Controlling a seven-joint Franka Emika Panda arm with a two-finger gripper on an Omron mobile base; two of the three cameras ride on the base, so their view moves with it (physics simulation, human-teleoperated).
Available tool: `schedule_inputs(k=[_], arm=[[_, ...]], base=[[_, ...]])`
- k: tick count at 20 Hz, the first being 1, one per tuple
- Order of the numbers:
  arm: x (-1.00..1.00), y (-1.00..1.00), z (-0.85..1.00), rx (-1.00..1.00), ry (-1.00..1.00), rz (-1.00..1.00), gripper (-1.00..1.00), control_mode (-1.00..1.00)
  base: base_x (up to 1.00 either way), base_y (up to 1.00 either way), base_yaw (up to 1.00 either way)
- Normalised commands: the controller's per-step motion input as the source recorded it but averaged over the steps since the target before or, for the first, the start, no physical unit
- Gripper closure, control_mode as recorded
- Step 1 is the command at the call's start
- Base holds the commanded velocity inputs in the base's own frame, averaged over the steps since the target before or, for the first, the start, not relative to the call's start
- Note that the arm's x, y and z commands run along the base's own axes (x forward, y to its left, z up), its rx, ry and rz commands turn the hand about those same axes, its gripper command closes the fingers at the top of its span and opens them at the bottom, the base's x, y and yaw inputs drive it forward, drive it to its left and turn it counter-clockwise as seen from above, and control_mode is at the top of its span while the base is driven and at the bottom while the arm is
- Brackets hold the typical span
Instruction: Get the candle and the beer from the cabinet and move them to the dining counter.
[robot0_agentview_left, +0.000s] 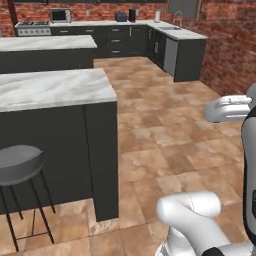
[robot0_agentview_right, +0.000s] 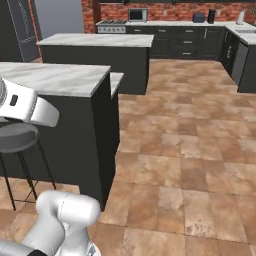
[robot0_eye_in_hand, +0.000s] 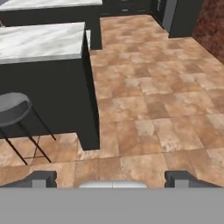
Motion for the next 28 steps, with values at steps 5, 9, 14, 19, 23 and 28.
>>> schedule_inputs(k=[5,9,14,19,23,28], arm=[[0.00,0.00,0.00,0.00,0.00,0.00,-1.00,1.00],[0.00,0.00,0.00,0.00,0.00,0.00,-1.00,1.00],[0.00,0.00,0.00,0.00,0.00,0.00,-1.00,1.00],[0.00,0.00,0.00,0.00,0.00,0.00,-1.00,1.00],[0.00,0.00,0.00,0.00,0.00,0.00,-1.00,1.00],[0.00,0.00,0.00,0.00,0.00,0.00,-1.00,1.00]], base=[[0.26,-1.00,0.01],[0.60,-1.00,0.04],[0.94,-1.00,0.08],[1.00,-0.43,0.05],[1.00,-0.11,0.09],[1.00,-0.04,0.07]])
